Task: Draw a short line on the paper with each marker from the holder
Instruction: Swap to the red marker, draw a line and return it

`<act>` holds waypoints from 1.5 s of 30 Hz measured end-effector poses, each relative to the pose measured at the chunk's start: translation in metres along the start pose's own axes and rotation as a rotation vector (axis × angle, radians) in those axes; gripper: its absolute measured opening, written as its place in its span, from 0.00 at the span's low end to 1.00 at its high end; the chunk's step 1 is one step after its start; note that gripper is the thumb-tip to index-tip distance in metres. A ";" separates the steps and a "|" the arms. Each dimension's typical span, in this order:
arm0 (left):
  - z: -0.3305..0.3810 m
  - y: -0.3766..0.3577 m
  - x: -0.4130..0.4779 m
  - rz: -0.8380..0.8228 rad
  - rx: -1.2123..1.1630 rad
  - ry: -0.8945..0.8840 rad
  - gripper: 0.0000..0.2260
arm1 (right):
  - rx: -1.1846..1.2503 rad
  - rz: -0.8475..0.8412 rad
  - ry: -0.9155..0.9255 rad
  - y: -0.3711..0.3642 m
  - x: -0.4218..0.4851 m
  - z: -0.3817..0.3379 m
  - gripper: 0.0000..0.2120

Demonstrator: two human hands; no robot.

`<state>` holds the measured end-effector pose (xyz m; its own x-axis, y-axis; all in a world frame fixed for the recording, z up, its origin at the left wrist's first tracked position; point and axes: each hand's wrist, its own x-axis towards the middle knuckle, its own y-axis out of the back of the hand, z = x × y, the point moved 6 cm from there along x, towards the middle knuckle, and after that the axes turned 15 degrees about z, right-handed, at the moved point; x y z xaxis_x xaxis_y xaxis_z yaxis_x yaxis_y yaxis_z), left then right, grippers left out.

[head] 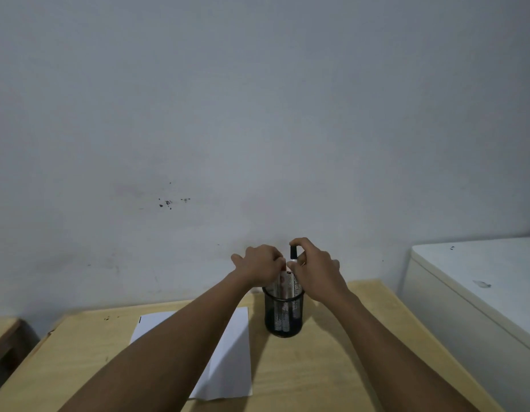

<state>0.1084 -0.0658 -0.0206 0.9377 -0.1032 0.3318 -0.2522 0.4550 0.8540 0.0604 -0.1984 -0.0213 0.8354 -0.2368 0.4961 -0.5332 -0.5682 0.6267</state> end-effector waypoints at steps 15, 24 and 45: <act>0.000 0.010 0.002 0.087 -0.263 0.069 0.11 | 0.240 0.078 -0.202 -0.001 0.008 0.011 0.13; 0.004 0.127 -0.010 0.310 -0.712 0.120 0.14 | 0.420 -0.037 -0.065 0.026 -0.004 -0.053 0.10; -0.107 0.220 -0.130 0.486 -1.132 0.481 0.09 | 1.563 -0.099 -0.512 -0.007 -0.076 -0.220 0.03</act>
<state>-0.0431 0.1424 0.0813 0.8591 0.4946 0.1319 -0.4672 0.8629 -0.1929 -0.0292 -0.0033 0.0686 0.9797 -0.1922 0.0569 -0.1003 -0.7156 -0.6913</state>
